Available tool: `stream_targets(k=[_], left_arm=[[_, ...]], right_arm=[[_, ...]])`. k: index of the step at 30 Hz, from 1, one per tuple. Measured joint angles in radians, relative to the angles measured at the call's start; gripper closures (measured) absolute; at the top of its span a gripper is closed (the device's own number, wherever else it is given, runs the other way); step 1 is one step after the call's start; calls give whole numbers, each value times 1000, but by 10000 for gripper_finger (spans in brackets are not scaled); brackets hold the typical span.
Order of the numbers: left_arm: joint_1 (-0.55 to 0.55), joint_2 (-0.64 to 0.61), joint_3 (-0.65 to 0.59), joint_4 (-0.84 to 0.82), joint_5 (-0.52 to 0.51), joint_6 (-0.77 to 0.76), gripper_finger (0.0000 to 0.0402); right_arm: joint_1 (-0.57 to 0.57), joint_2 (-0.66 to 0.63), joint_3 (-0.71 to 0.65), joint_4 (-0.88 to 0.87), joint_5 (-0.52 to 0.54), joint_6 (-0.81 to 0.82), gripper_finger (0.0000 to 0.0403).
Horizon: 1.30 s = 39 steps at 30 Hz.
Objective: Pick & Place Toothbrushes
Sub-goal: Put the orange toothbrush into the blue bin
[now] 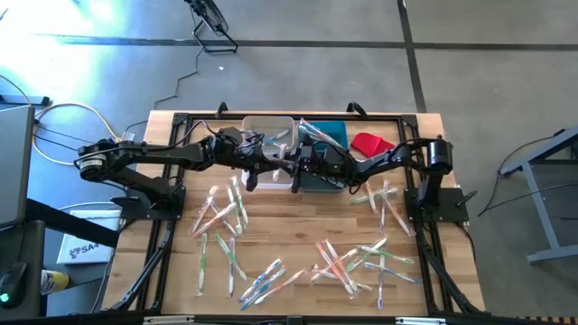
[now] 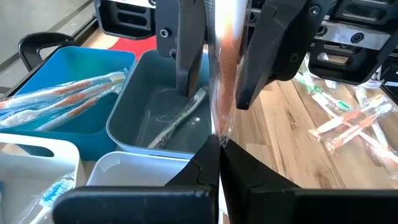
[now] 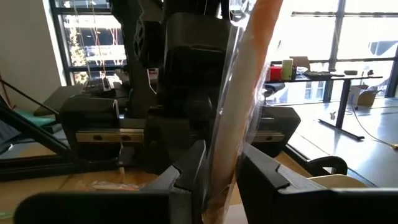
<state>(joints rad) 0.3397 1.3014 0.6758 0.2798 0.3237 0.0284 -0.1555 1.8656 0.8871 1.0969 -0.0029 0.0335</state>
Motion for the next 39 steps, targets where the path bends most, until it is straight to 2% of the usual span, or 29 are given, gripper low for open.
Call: stream_targets(k=[9,27,30,39], left_arm=[[0,0,0,-1,-3,0,401],[0,0,0,-7,-2,0,399],[-2,0,0,-9,-1,0,380],[-1,0,0,8,-1,0,268]], right_arm=[[0,0,0,0,-2,0,389],[0,0,0,-1,2,27,391],[0,0,0,-1,1,27,391],[0,0,0,0,1,27,391]])
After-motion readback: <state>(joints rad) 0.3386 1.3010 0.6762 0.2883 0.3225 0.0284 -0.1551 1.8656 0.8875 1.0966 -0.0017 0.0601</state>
